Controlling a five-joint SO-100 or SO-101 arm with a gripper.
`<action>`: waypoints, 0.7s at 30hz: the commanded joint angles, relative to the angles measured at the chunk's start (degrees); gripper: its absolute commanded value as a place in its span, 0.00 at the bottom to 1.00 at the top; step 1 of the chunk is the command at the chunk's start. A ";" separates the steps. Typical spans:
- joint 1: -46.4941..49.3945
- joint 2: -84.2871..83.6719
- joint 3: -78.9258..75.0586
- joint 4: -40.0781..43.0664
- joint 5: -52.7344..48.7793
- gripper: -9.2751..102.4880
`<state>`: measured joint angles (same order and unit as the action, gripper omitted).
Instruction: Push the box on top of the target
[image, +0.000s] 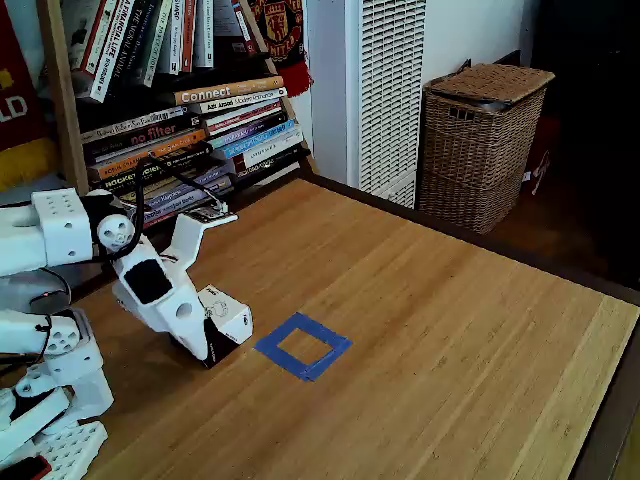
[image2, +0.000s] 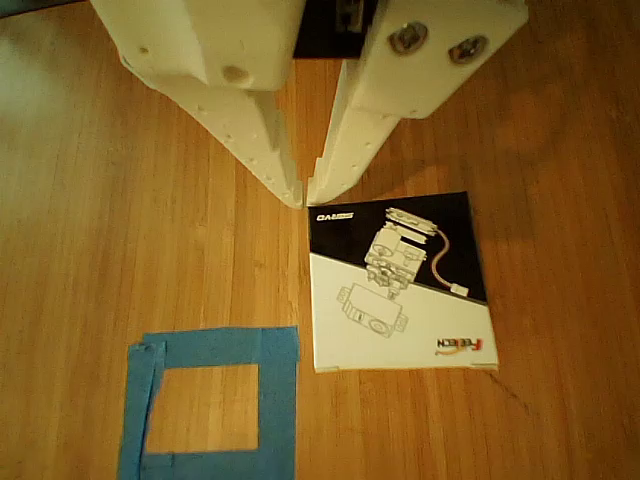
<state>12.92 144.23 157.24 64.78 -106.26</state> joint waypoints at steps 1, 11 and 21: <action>-0.97 0.00 -0.18 -0.44 -1.14 0.08; -3.78 -3.78 0.88 -1.93 -2.02 0.08; -9.40 -6.33 4.22 -4.22 4.22 0.08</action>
<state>5.27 137.55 161.28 60.56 -104.06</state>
